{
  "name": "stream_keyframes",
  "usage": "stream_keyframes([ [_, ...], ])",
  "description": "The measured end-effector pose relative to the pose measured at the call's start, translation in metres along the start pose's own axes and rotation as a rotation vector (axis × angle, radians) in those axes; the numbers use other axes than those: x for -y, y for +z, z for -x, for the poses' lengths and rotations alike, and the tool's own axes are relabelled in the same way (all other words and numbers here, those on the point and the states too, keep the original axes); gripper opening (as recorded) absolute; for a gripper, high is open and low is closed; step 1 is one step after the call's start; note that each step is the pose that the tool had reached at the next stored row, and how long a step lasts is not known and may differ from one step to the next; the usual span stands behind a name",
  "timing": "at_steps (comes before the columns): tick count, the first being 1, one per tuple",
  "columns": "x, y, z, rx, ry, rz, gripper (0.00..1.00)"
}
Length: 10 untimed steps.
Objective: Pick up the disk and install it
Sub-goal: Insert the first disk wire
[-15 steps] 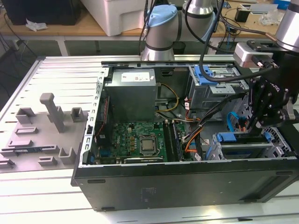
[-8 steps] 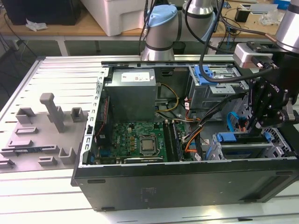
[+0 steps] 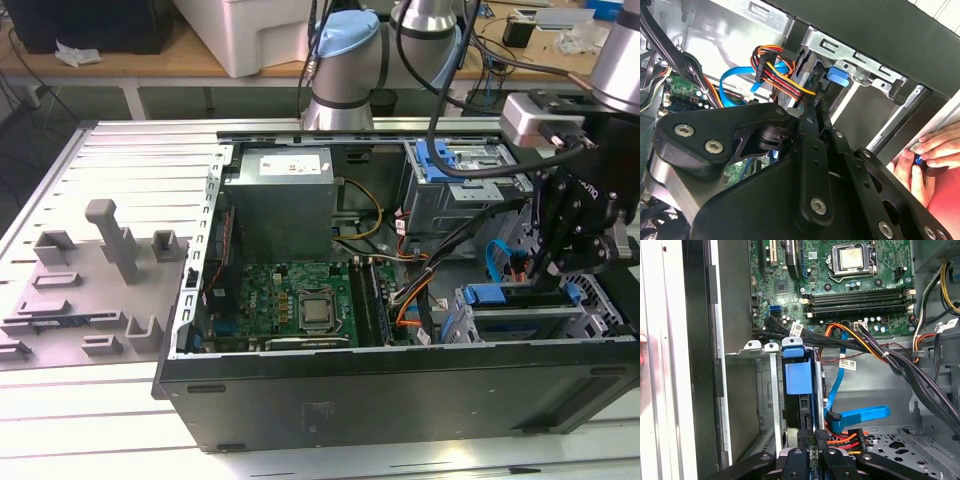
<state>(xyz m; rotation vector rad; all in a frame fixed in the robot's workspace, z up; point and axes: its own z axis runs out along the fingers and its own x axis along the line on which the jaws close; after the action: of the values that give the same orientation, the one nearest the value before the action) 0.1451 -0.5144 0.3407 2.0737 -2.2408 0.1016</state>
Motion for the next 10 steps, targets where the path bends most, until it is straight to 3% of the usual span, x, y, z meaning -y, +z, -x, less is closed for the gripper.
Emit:
stream_keyframes([
  [10,0.0005,0.0027,0.0002,-0.0004,0.0,0.0,0.17],
])
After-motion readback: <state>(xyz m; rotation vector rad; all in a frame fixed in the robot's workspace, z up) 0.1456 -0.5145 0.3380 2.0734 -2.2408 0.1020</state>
